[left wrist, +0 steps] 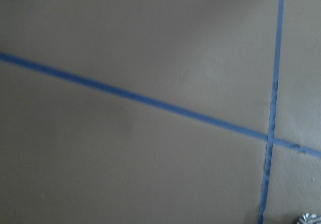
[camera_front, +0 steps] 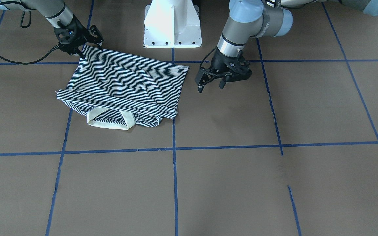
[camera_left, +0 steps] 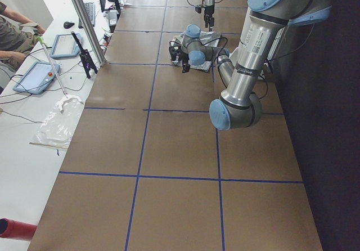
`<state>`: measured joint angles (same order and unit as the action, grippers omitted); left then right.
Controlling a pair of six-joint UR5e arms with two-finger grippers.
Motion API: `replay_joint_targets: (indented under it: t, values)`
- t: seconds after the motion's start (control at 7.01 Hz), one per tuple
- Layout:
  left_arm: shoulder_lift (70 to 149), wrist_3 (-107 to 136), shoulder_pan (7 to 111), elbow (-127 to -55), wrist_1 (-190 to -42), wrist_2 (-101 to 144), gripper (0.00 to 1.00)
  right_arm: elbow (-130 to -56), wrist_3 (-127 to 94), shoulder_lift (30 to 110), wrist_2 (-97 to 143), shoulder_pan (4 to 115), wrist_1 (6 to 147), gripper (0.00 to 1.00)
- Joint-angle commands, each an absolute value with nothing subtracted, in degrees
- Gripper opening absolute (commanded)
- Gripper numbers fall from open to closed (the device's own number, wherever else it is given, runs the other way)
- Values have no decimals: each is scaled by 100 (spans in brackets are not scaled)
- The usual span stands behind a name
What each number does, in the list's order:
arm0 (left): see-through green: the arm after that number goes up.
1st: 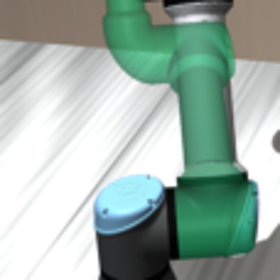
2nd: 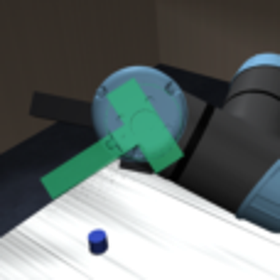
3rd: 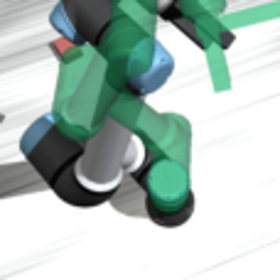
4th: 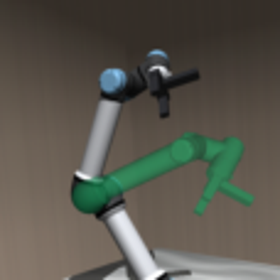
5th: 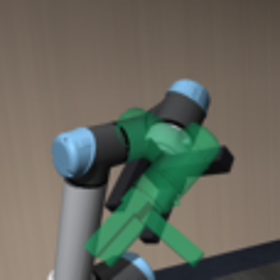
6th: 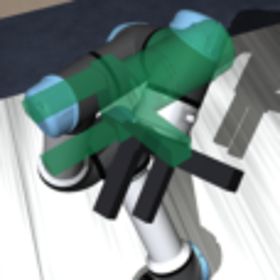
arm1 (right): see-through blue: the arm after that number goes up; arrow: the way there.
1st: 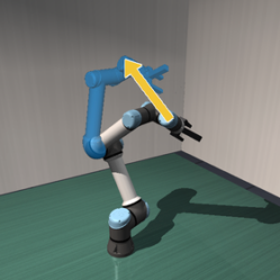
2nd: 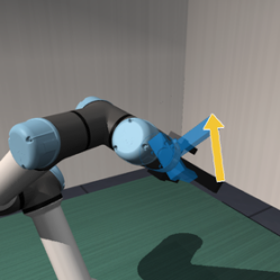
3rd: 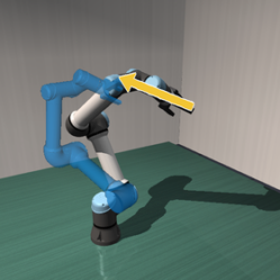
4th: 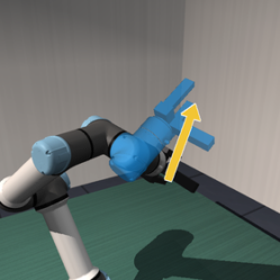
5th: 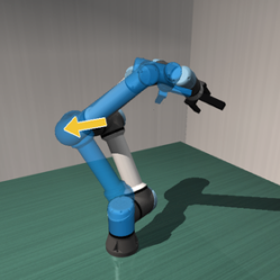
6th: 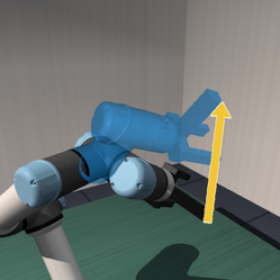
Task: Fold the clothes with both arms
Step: 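Grasp the shirt edge nearest the left gripper while the right gripper reaches the far side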
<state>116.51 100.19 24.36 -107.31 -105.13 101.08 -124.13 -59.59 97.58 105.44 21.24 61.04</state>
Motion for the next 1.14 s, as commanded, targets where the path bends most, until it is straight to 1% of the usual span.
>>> replay_joint_targets:
  t: [0.0,0.14,0.29,0.43,0.71,1.0]
  values:
    - [11750,11133,1349,-10671,-10424,9776,96,-12358,-5933,9466,10186,2511,6135,100]
    - [11951,11144,1345,-10357,-10433,9721,94,-12349,-5933,9448,10474,2714,6143,100]
    - [12014,11188,1345,-10223,-10450,9721,94,-12305,-5959,9266,10738,2977,6326,100]
    - [12032,11206,1345,-10222,-10433,9686,93,-12305,-5950,9046,10923,3153,6754,100]
    - [12032,11389,1232,-10239,-10433,9677,90,-12313,-5959,8956,11065,3260,6794,100]
    - [12041,11408,1178,-10187,-10441,9607,81,-12305,-5950,8956,11074,3296,6785,100]
